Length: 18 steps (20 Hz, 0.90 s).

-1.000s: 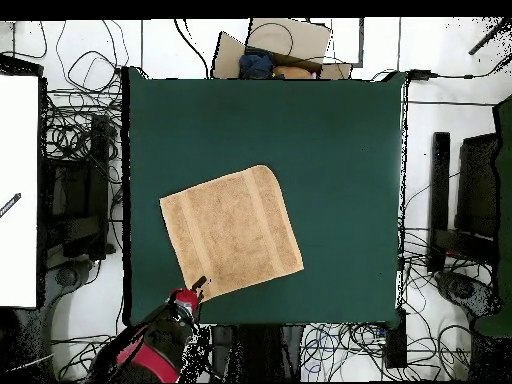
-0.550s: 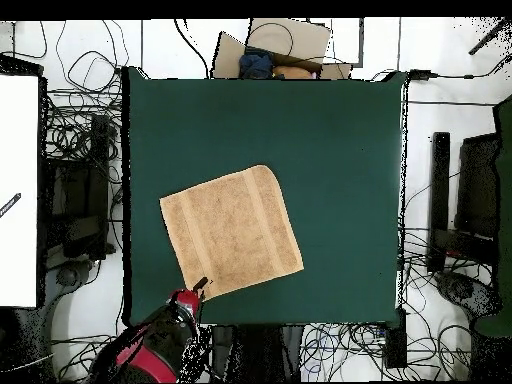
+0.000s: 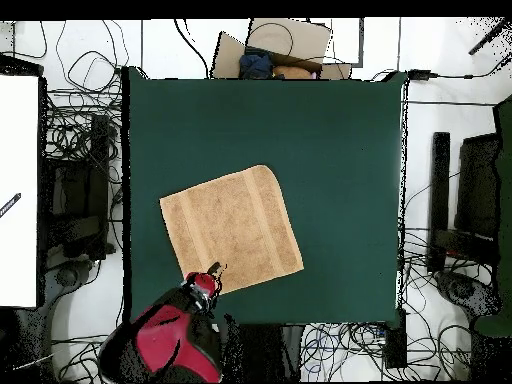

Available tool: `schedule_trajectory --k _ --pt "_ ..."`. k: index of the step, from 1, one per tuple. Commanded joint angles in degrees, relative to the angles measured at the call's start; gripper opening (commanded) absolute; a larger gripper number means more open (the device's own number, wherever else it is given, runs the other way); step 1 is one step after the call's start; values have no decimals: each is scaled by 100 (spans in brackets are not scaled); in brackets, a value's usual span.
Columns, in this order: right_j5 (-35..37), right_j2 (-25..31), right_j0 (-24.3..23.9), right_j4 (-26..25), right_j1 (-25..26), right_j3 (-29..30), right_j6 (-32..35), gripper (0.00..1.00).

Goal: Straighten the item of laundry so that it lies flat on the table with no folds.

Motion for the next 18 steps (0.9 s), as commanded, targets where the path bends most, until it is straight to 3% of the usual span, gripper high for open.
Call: schedule_trajectory --k 1,4,8,18 --pt "1190 1474 -1294 376 -1037 199 165 100" --pt "1318 2071 -2223 482 -1263 309 -151 100" --pt "1595 2642 -3075 657 -1284 217 -370 100" --pt "1839 3491 -4268 495 -693 -345 -278 100"
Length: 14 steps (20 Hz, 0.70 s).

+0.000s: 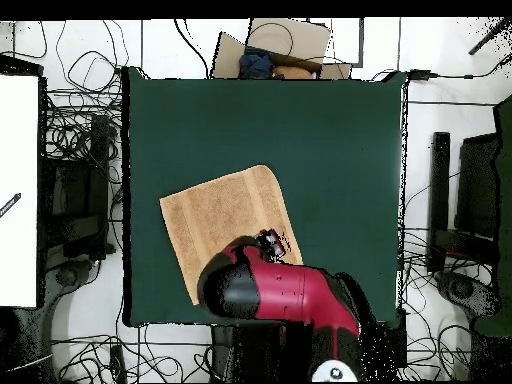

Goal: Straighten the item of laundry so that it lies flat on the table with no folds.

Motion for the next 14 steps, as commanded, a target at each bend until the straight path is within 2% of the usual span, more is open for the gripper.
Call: schedule_trajectory --k 1,8,14 --pt "789 1263 -538 51 423 -350 -290 100" --pt "1111 1512 -822 12 821 -908 -80 100" --pt "749 1731 -1016 -95 1089 -853 90 100"
